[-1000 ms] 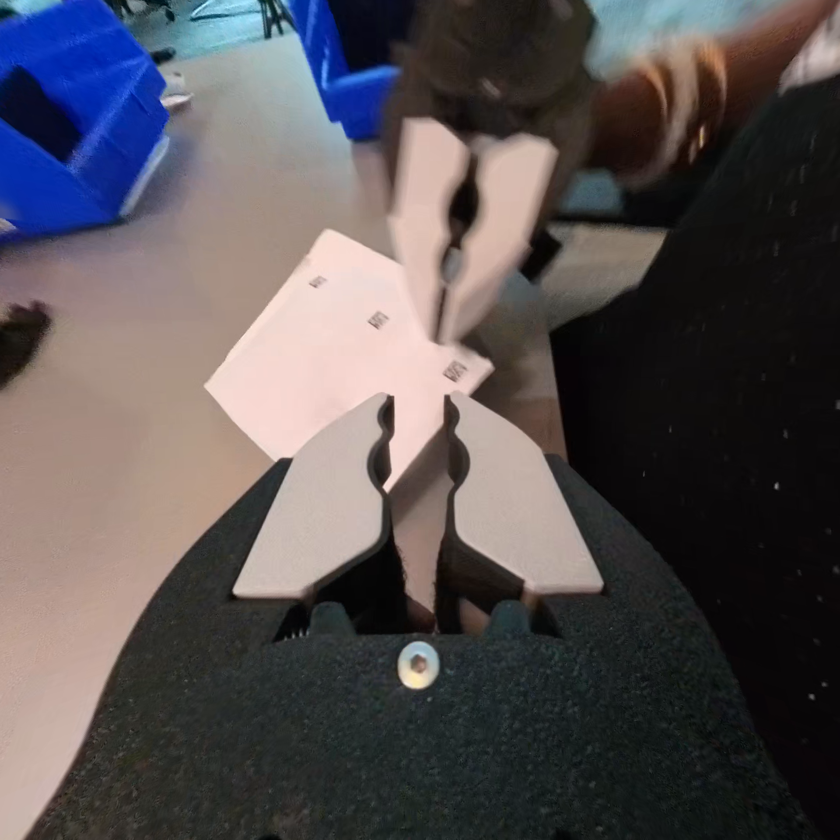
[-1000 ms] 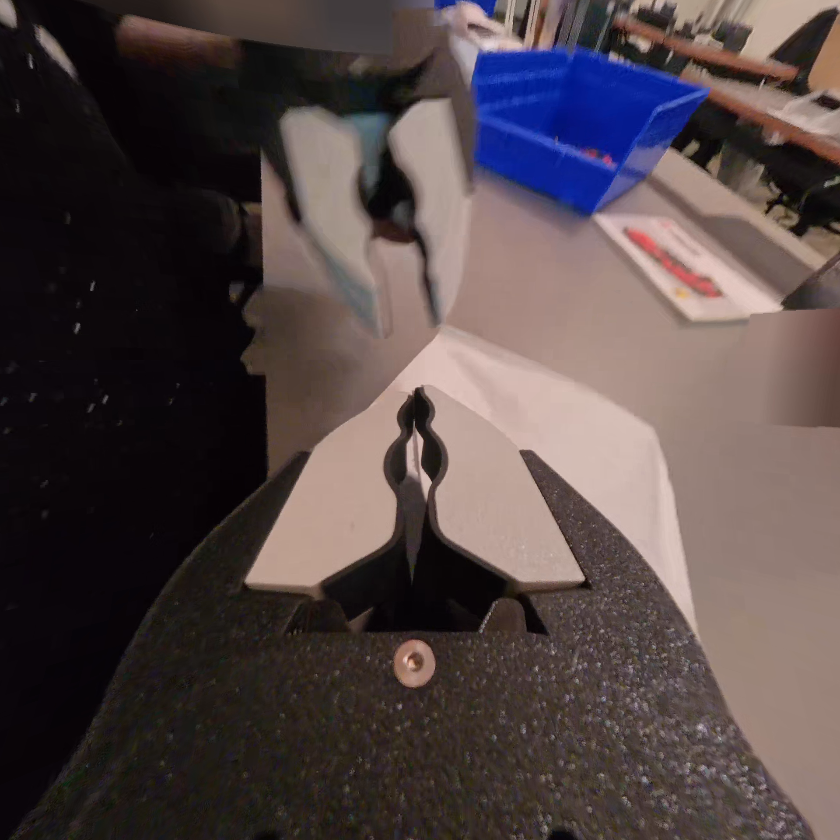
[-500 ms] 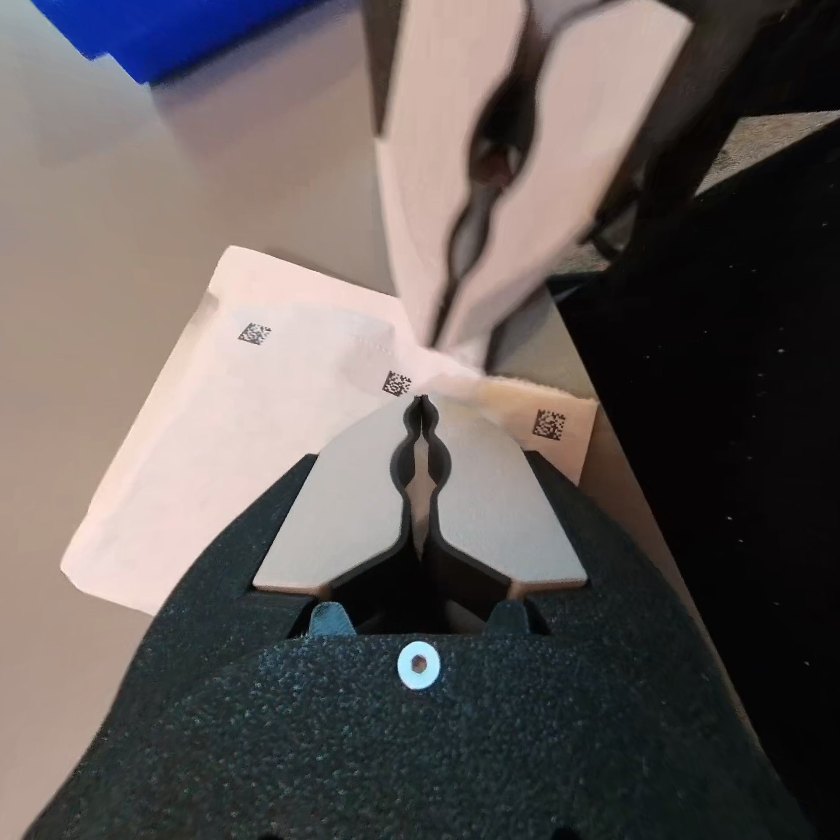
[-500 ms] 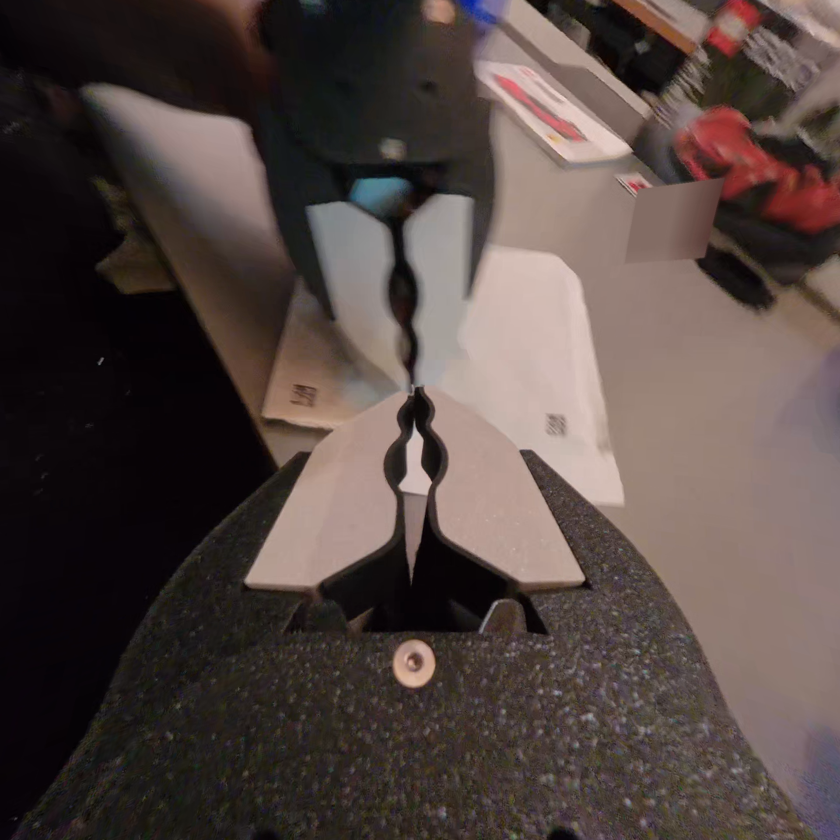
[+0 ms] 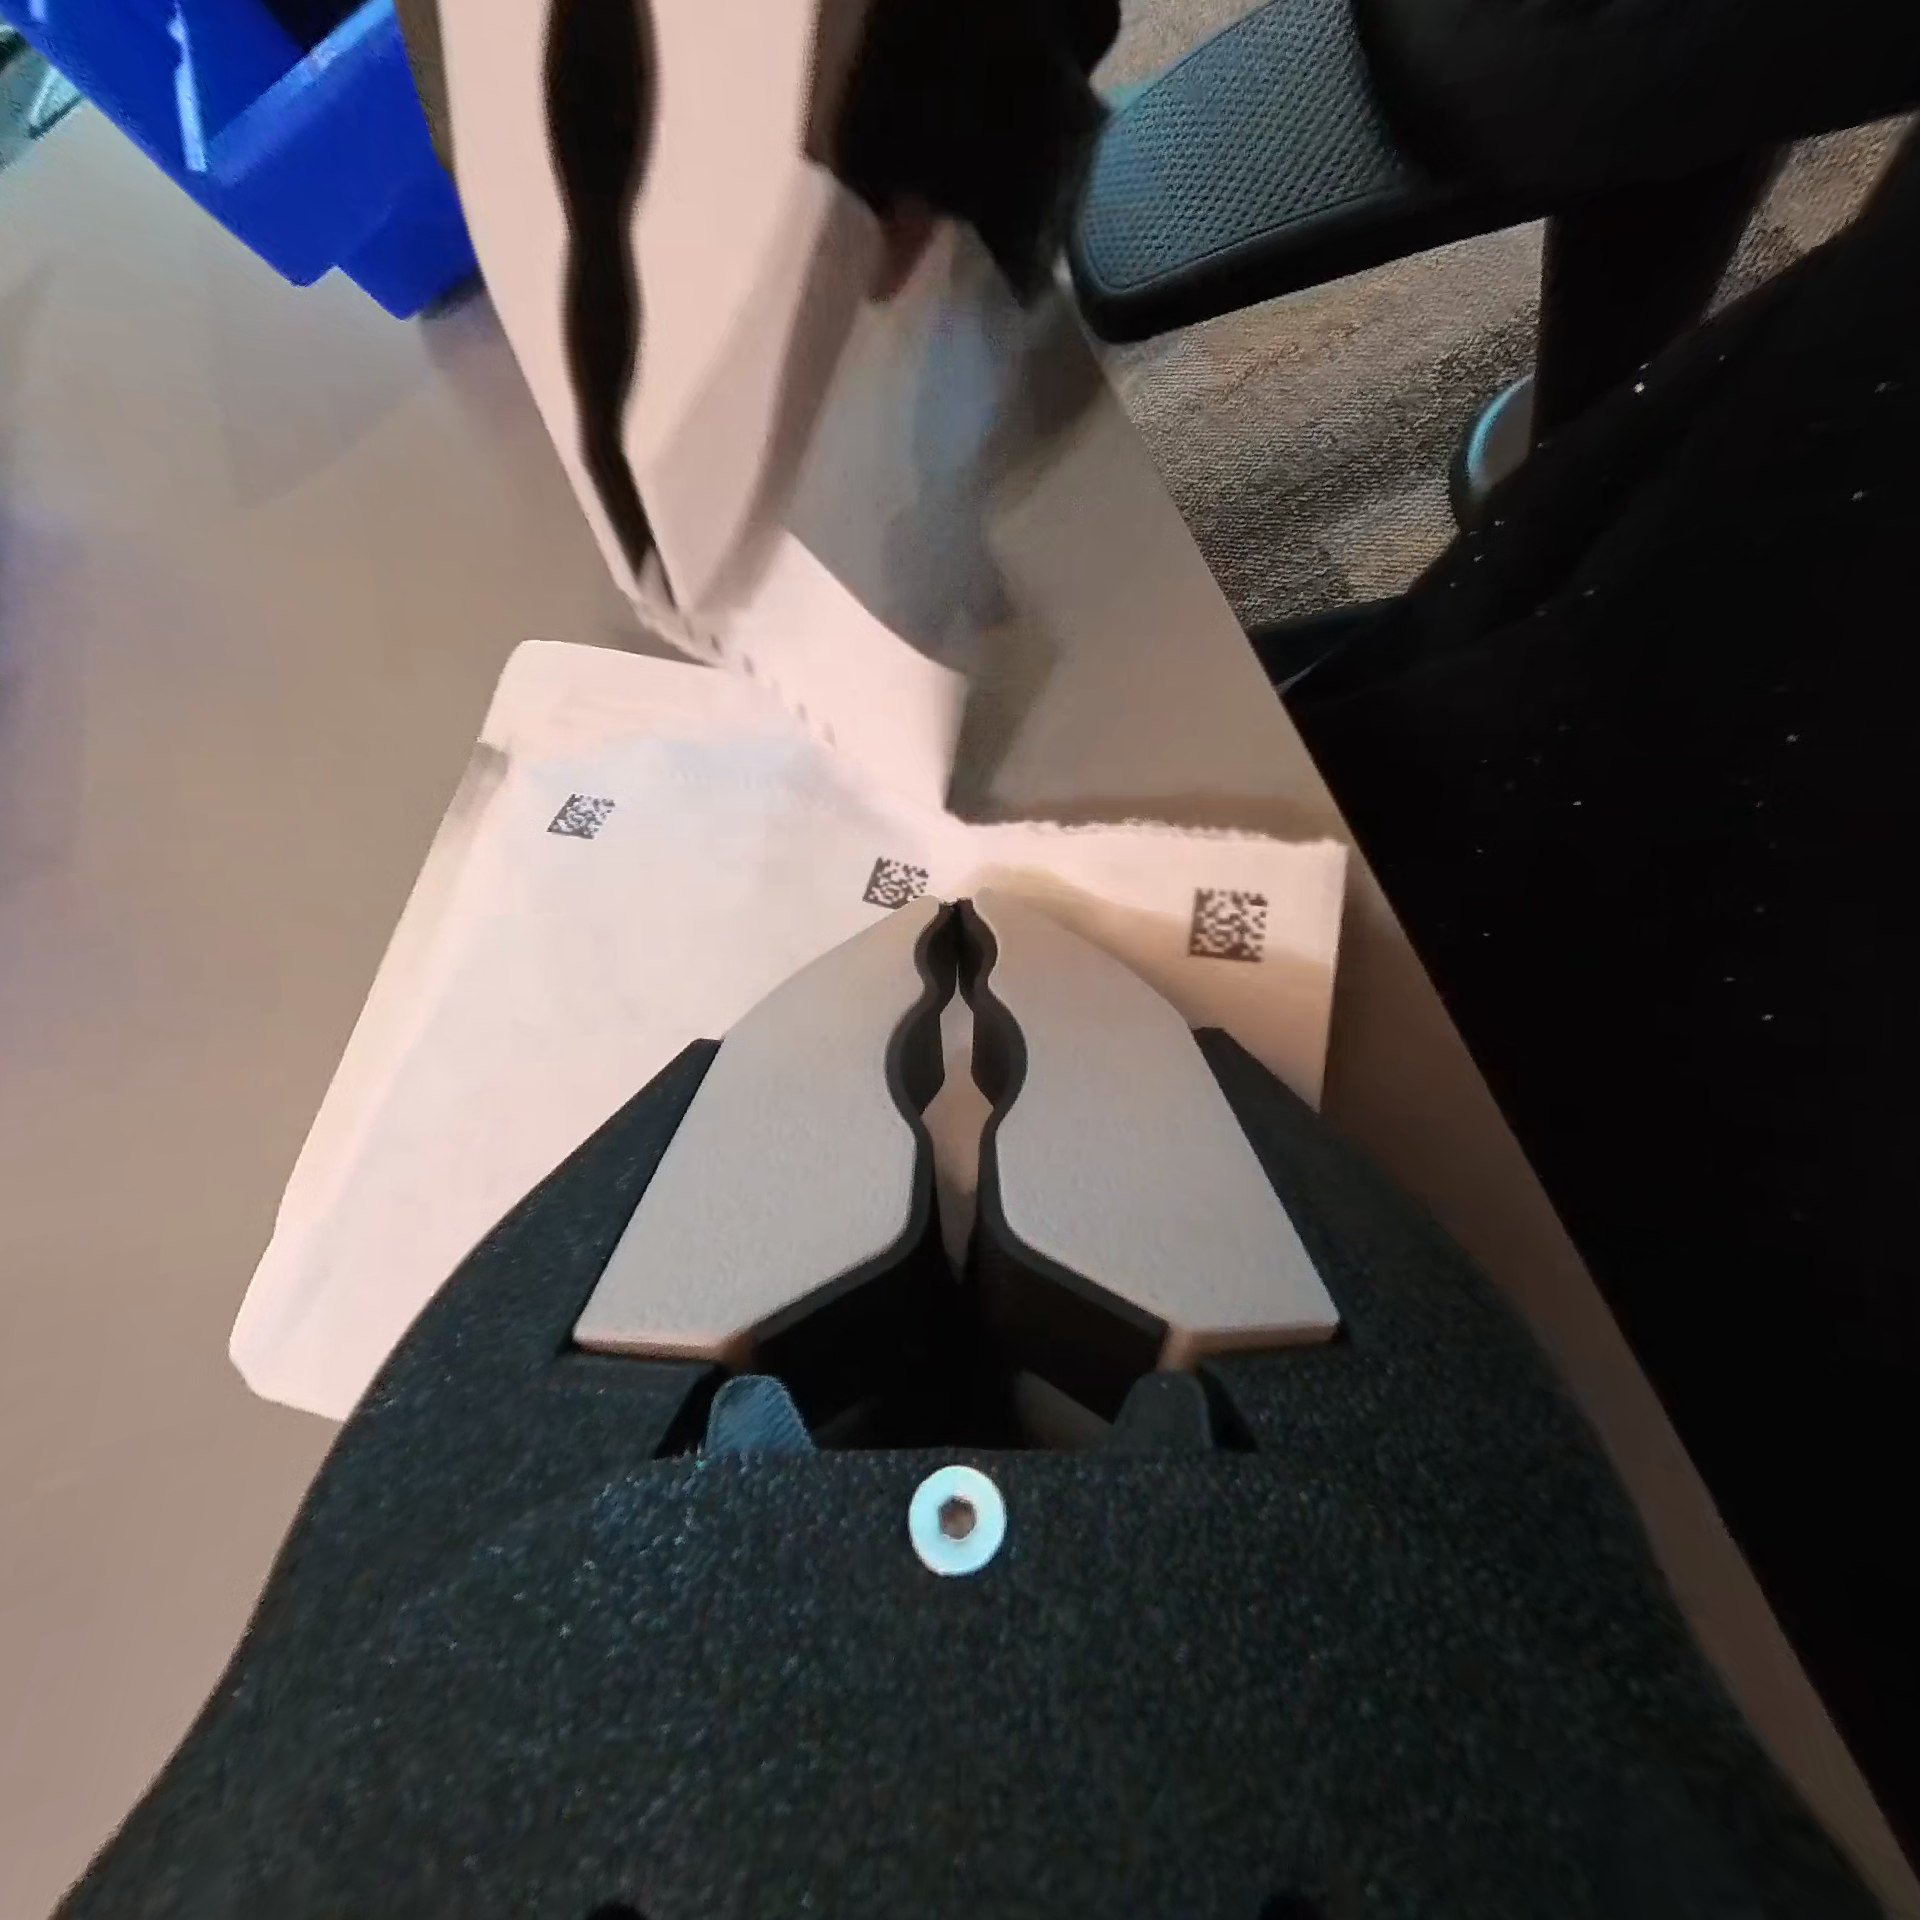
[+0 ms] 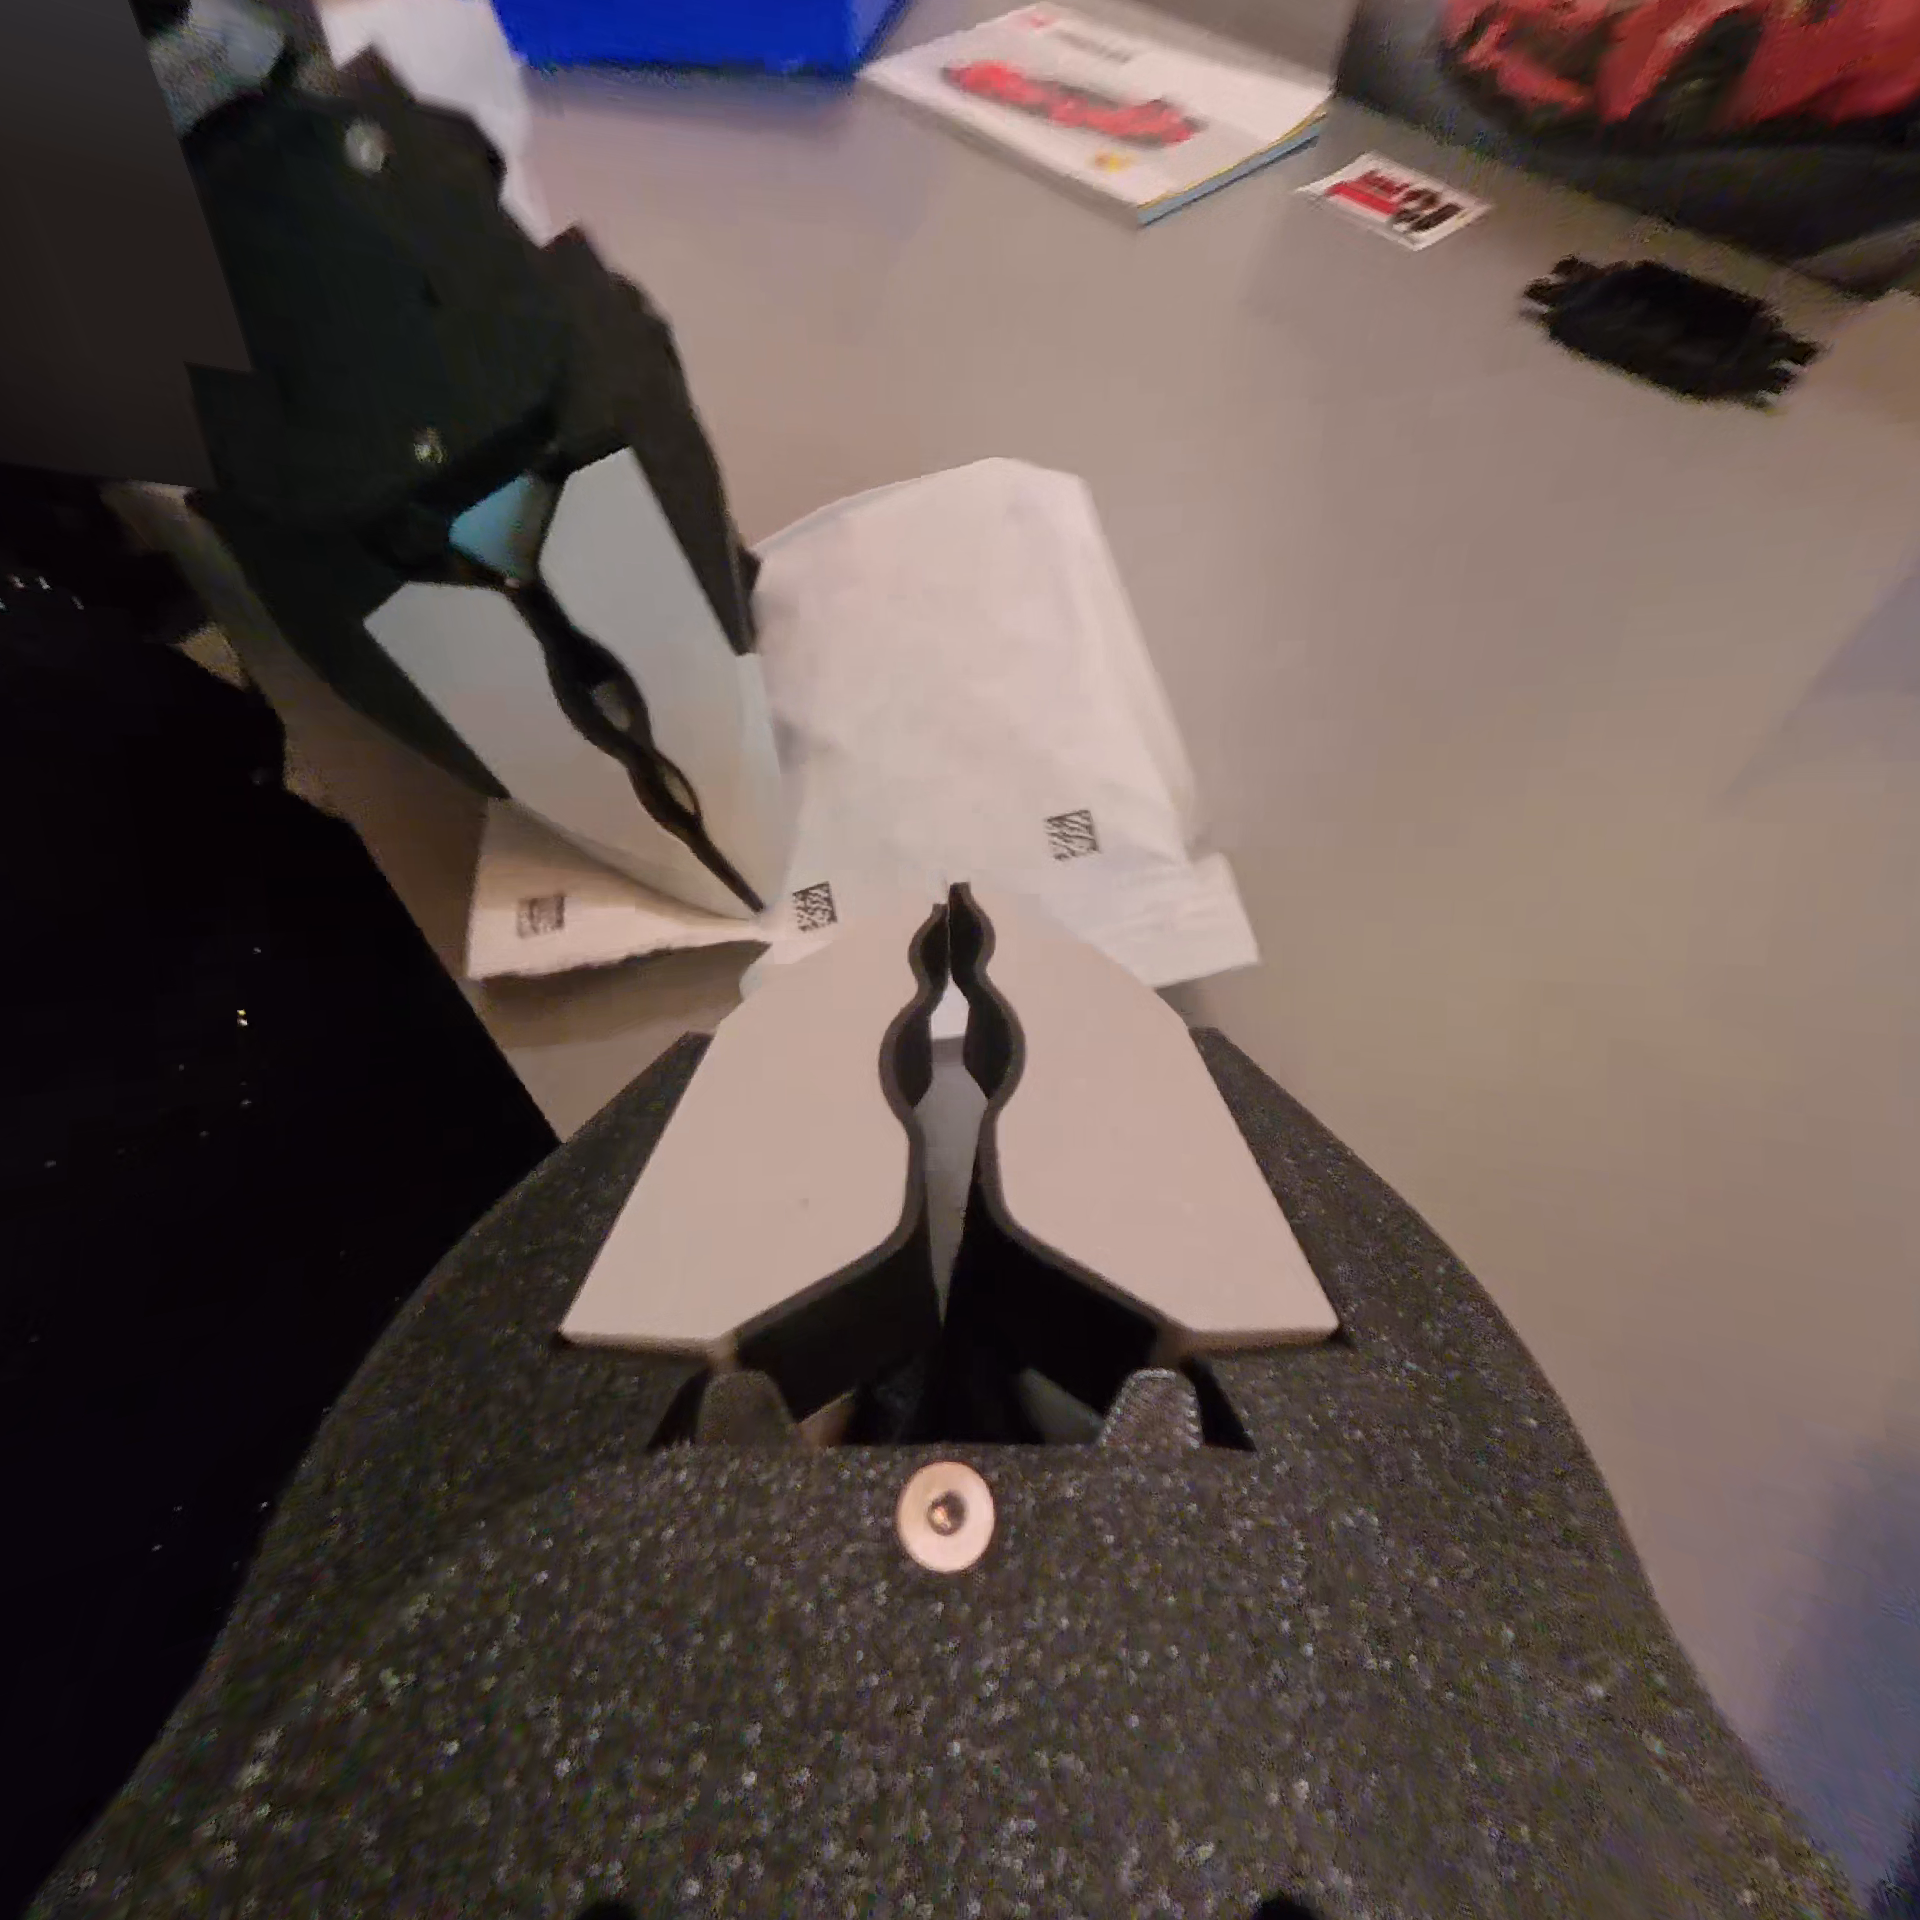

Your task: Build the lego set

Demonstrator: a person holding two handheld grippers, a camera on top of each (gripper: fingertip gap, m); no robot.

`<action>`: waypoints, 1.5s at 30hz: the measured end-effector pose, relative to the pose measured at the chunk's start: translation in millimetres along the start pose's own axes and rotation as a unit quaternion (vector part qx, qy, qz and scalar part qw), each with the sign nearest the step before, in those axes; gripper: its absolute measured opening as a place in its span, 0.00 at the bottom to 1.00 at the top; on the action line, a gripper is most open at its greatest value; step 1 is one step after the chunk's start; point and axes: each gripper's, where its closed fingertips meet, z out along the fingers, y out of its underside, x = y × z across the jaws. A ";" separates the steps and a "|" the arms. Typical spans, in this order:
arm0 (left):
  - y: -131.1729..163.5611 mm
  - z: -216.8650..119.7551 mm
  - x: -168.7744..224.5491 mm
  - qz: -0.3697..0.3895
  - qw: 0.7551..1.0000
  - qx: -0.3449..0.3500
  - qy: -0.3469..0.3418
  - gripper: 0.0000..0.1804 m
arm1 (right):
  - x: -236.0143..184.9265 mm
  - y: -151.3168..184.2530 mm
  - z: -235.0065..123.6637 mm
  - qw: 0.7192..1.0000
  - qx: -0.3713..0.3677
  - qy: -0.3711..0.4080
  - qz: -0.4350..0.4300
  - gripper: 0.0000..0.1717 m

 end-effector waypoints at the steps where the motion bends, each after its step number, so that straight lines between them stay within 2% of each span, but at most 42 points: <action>1: -0.1 0.0 0.1 0.004 1.000 0.000 -0.003 0.00 | 5.0 -0.5 -5.1 1.000 0.009 0.002 0.015 0.00; 5: -0.6 0.0 0.7 0.006 1.000 -0.001 -0.003 0.00 | 13.9 5.0 -3.6 1.000 -0.012 0.005 0.004 0.00; 9: -1.0 0.0 1.2 0.012 1.000 0.001 -0.007 0.00 | 40.1 -8.7 -0.9 0.999 -0.036 0.035 -0.021 0.00; 12: -1.5 -0.1 1.5 0.001 1.000 0.004 -0.003 0.00 | 30.7 -16.0 4.7 0.997 -0.043 -0.005 -0.069 0.00; 13: -1.5 0.0 1.6 -0.004 1.000 0.003 0.000 0.00 | 23.5 -13.8 5.3 0.996 -0.054 -0.032 -0.061 0.00; 14: -1.7 0.0 1.6 -0.013 1.000 0.006 0.006 0.00 | 16.9 -12.5 4.3 0.996 -0.059 -0.059 -0.041 0.10; 15: -1.8 -0.1 1.6 -0.017 1.000 0.008 0.008 0.00 | 13.1 -12.7 2.0 0.995 -0.055 -0.074 -0.023 0.28; 16: -1.9 -0.1 1.7 -0.013 1.000 0.008 0.005 0.00 | 6.6 -12.5 -2.5 0.994 -0.047 -0.095 -0.019 0.40; 17: -2.0 -0.2 1.8 -0.009 1.000 0.010 0.001 0.00 | -0.4 -12.0 -8.1 0.993 -0.034 -0.108 -0.032 0.41; 19: -2.1 -0.4 2.1 -0.008 1.000 0.013 0.001 0.00 | -10.9 -1.3 -13.6 0.989 -0.033 -0.090 -0.114 0.41; 21: -2.2 -1.2 3.1 -0.016 1.000 0.016 0.014 0.00 | -14.2 26.1 -11.0 0.968 -0.092 -0.054 -0.228 0.41; 23: -2.2 -1.7 4.5 -0.019 0.999 0.018 0.022 0.00 | -20.9 38.1 -6.7 0.951 -0.098 -0.046 -0.288 0.36; 25: -2.1 -2.7 5.9 -0.019 0.999 0.018 0.024 0.00 | -27.0 34.6 -7.5 0.965 -0.080 -0.078 -0.236 0.38; 28: -4.1 -12.1 2.1 -0.038 0.999 0.010 0.022 0.00 | -14.3 6.5 -17.6 0.991 -0.040 -0.102 -0.079 0.43; 30: -24.8 -31.8 -20.2 -0.039 0.998 0.044 -0.020 0.00 | 3.6 -1.5 -19.3 0.993 -0.065 -0.091 0.020 0.43; 32: -50.3 -49.8 -49.0 -0.014 0.996 0.073 -0.055 0.00 | 22.6 4.6 -10.9 0.985 -0.128 -0.071 0.094 0.34; 34: -61.2 -48.4 -78.2 0.029 0.994 0.064 -0.078 0.00 | 35.8 6.0 3.8 0.976 -0.155 -0.079 0.133 0.27; 36: -57.9 -26.3 -93.8 0.048 0.996 0.043 -0.062 0.00 | 47.2 17.6 15.1 0.960 -0.209 -0.096 0.160 0.24; 39: -35.6 9.7 -97.5 0.051 0.998 0.014 -0.027 0.00 | 56.3 27.9 24.4 0.946 -0.253 -0.110 0.172 0.24; 41: -21.5 20.7 -94.1 0.039 0.999 0.023 -0.026 0.00 | 52.6 27.5 24.5 0.938 -0.262 -0.136 0.184 0.22; 43: -17.2 17.9 -95.5 0.059 0.994 0.060 -0.075 0.00 | 49.3 27.9 22.9 0.931 -0.271 -0.152 0.192 0.22; 45: -21.0 10.2 -93.5 0.123 0.979 0.086 -0.136 0.00 | 42.2 28.0 20.4 0.920 -0.280 -0.178 0.211 0.21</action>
